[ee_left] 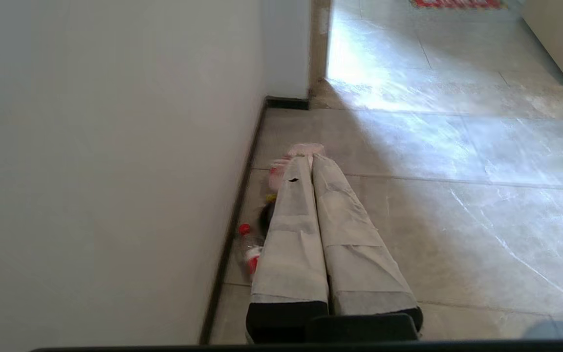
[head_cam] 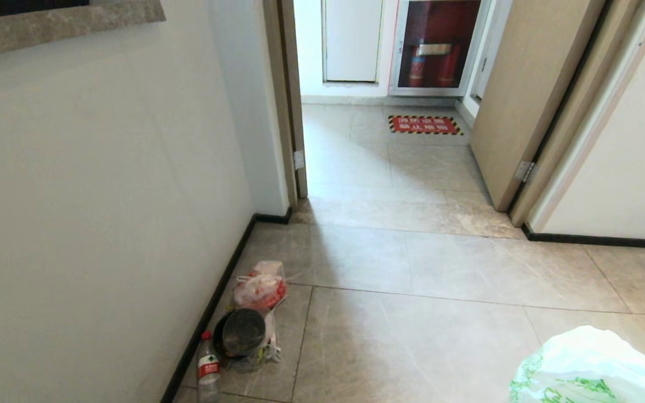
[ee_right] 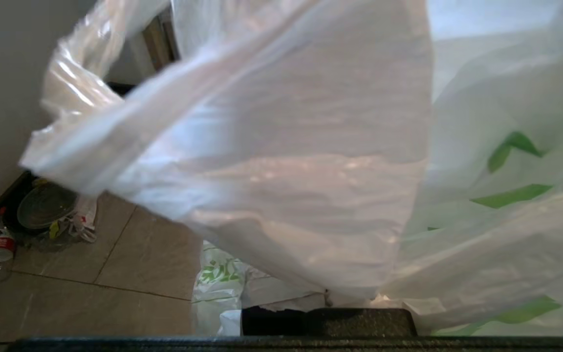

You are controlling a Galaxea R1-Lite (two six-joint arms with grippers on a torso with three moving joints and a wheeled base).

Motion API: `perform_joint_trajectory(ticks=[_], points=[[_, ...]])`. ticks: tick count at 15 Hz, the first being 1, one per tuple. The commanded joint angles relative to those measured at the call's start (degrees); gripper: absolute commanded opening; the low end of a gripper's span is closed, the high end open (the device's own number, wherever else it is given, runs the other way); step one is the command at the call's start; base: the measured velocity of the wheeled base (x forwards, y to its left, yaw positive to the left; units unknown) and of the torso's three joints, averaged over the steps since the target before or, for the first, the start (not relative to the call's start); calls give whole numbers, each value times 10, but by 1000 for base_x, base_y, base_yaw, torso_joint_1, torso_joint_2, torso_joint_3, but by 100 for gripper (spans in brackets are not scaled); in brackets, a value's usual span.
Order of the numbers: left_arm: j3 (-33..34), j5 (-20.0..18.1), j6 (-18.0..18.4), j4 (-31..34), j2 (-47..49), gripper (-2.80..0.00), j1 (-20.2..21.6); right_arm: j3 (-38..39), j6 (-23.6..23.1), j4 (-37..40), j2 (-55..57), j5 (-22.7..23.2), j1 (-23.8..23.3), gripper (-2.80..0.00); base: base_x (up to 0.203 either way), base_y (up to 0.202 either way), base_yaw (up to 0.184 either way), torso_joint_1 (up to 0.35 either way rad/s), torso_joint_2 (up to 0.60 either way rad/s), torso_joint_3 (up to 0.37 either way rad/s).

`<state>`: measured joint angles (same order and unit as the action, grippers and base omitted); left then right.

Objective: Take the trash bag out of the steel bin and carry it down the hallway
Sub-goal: Put the trash bag at the door

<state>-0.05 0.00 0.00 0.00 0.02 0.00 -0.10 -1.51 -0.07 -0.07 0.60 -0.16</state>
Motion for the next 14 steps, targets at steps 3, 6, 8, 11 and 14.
perform_joint_trajectory(ticks=[3,6,8,11,14], points=[[0,0,-1,0,1,-280,0,0,-1,-1,-22,1,1,-280,0,-195,-3,0,4,1],[0,0,-1,0,1,-280,0,0,-2,-1,-22,1,0,-280,0,-190,0,2,2,3],[0,0,-4,1,1,-280,0,0,0,0,-22,0,0,-280,0,-187,-1,2,7,1],[0,0,-2,1,1,-280,0,0,-5,0,-22,1,0,-280,0,-78,-1,2,0,2],[0,0,-3,1,1,-280,0,0,-4,-1,-22,1,1,-280,20,-1,0,1,0,4]])
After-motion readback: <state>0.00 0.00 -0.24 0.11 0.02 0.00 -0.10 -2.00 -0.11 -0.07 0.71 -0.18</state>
